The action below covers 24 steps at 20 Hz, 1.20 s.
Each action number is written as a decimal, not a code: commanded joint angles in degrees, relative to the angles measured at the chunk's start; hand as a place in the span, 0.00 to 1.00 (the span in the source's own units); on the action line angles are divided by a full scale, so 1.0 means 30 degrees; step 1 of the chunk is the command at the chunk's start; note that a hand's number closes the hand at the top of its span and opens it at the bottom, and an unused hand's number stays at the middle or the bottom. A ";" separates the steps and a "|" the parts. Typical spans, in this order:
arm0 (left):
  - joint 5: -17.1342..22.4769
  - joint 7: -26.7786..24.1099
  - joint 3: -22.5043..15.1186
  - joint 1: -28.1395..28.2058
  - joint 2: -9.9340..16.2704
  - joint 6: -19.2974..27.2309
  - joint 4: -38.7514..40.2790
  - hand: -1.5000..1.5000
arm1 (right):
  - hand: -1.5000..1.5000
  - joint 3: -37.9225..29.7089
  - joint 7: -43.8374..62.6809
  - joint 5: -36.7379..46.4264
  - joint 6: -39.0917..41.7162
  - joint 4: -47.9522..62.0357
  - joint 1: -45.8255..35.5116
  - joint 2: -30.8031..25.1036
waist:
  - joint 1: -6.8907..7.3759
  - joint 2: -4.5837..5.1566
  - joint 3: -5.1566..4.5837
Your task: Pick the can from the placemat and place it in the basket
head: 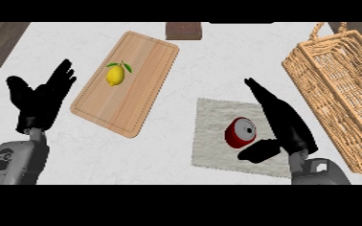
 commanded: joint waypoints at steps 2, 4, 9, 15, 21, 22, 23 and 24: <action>-0.0804 0.0557 0.0013 -0.0151 -0.0537 0.0345 -0.0841 0.50 | 0.00 -0.0187 0.0178 0.0654 0.0930 -0.1852 0.1434 0.0319 | -0.0061 -0.0025 0.0000; -0.0793 0.0980 -0.0002 0.0993 -0.0856 0.0521 -0.1951 0.50 | 0.00 -0.1777 -0.0361 -0.0365 0.1961 -0.1592 0.0504 -0.0170 | -0.0002 -0.0029 0.0001; -0.1226 0.1266 0.0033 0.0380 -0.1149 0.0486 -0.1822 0.50 | 0.00 -0.1056 -0.1755 0.0113 0.1539 -0.1539 0.2480 0.0850 | -0.0017 -0.0029 0.0003; -0.1310 -0.0205 0.1030 0.0266 -0.0910 -0.0543 -0.0014 0.50 | 0.00 -0.0793 -0.1859 0.0622 0.2493 -0.2119 0.2167 0.1694 | -0.0033 -0.0015 -0.0002; -0.0392 0.1577 0.1391 0.2015 -0.0446 -0.1523 -0.3355 0.50 | 0.00 -0.0580 -0.1497 0.2751 0.1737 -0.0911 0.1861 0.2119 | 0.0091 -0.0034 0.0001; -0.0723 0.1820 0.1464 0.0434 -0.0415 -0.1245 -0.2190 0.50 | 0.00 -0.0516 -0.3521 0.3364 0.0443 0.1236 0.2064 0.2269 | 0.0028 -0.0008 0.0004; -0.1656 0.0749 0.1024 0.0356 -0.1330 -0.0361 -0.1522 0.50 | 0.00 -0.0486 -0.2778 0.3105 0.1551 -0.0920 0.3132 0.1869 | -0.0044 -0.0015 0.0000; -0.1565 0.1068 0.0875 0.0543 -0.1554 -0.0375 -0.1627 0.50 | 0.00 -0.1382 -0.2671 0.2763 0.2278 -0.0357 0.2047 0.1473 | -0.0018 -0.0011 0.0000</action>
